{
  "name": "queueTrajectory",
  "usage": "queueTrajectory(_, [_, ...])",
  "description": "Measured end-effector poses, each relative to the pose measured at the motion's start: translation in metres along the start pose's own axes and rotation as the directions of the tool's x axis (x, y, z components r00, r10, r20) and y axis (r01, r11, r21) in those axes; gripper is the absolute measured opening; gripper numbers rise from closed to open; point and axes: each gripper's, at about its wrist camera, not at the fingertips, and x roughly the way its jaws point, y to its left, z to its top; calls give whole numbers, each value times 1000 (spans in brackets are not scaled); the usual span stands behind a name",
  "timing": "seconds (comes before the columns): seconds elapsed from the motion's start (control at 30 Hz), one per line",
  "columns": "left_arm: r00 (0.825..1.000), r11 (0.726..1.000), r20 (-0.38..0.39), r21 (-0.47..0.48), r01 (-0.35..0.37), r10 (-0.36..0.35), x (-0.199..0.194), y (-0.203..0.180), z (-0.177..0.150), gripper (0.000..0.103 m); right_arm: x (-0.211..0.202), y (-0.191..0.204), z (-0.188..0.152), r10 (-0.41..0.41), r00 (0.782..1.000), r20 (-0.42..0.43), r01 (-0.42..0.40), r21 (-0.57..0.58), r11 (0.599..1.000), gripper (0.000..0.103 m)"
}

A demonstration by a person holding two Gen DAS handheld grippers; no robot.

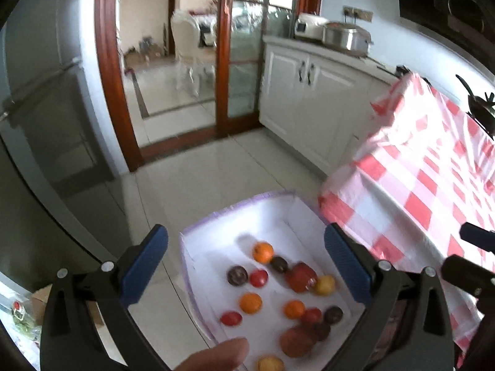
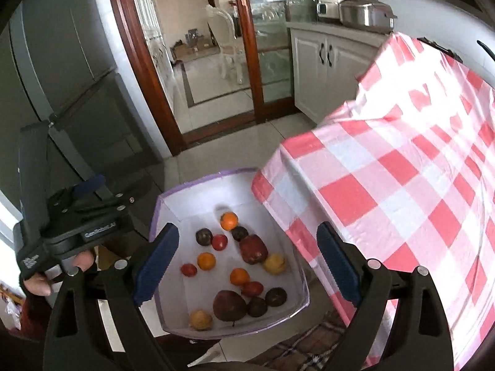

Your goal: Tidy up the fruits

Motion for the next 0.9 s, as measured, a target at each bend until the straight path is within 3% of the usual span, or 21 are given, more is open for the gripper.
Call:
queueTrajectory(0.27, [993, 1000, -115, 0, -22, 22, 31, -3, -18, 101, 37, 12, -21, -101, 992, -77, 95, -79, 992, 88])
queueTrajectory(0.63, [968, 998, -241, 23, -66, 70, 70, -2, -45, 101, 89, 26, -56, -127, 966, -227, 89, -171, 981, 88])
queueTrajectory(0.9, [954, 998, -295, 42, -48, 59, 84, -9, -59, 101, 110, 32, -72, -127, 941, -313, 64, -205, 977, 88])
